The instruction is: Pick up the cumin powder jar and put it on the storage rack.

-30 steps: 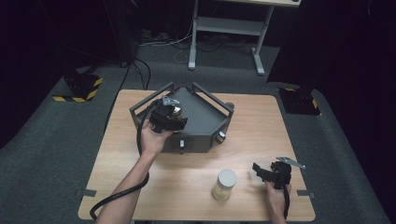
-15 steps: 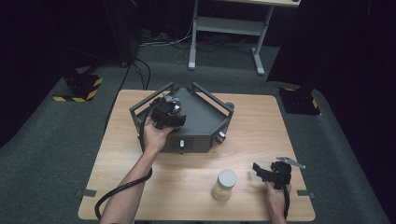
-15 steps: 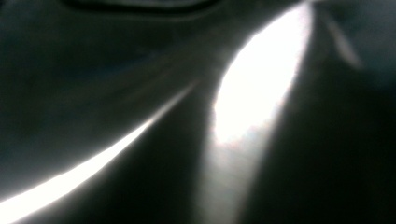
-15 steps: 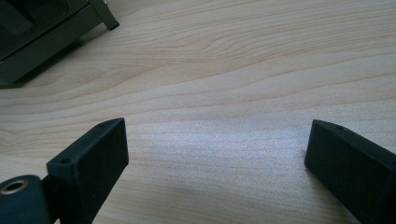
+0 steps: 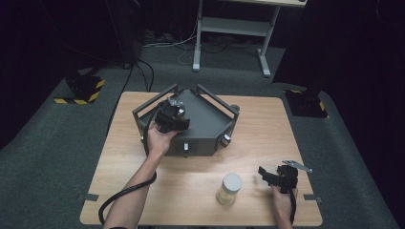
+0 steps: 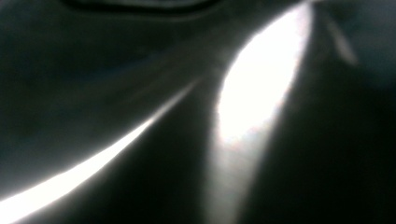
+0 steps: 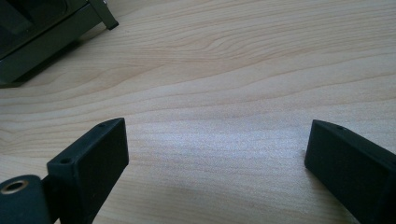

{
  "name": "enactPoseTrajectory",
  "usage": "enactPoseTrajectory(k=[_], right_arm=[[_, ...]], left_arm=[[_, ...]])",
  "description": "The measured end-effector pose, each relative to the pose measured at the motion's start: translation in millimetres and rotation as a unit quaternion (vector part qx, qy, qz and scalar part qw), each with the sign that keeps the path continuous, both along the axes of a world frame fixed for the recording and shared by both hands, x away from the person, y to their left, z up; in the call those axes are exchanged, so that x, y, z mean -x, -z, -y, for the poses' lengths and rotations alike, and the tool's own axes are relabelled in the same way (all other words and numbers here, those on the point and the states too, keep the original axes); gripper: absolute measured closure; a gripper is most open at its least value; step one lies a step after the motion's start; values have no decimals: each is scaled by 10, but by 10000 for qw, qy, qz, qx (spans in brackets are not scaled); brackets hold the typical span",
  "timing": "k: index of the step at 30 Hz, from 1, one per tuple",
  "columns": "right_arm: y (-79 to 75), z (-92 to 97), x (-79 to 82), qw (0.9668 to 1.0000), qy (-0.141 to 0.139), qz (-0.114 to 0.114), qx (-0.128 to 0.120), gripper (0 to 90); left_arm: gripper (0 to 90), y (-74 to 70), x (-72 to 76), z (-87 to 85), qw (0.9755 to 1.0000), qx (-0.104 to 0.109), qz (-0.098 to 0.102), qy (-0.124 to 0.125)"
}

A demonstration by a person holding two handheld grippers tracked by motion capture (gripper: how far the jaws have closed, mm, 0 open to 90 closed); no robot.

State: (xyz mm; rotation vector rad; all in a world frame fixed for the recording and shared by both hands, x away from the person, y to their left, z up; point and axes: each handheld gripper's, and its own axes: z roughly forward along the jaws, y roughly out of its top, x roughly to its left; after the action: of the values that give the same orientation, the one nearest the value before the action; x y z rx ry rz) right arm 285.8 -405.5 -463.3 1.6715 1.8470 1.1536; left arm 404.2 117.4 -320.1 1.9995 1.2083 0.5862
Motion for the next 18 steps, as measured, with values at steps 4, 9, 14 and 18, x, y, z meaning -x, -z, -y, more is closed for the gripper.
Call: enactPoseTrajectory(k=[4, 9, 14, 18], right_arm=[[2, 4, 2, 10000, -1, 7, -4, 56], [-3, -7, 0, 10000, 1, -3, 20, 56], [-4, -11, 2, 10000, 11, -1, 25, 56], [-3, -9, 2, 10000, 12, 1, 20, 56]], left_arm=[[316, 30, 2, -10, 10000, 39, 23, -11], [314, 49, -7, -49, 9999, 104, 33, 45], [311, 55, -8, -59, 9999, 139, 25, 40], [220, 95, -11, -112, 9994, 332, 1, 101]])
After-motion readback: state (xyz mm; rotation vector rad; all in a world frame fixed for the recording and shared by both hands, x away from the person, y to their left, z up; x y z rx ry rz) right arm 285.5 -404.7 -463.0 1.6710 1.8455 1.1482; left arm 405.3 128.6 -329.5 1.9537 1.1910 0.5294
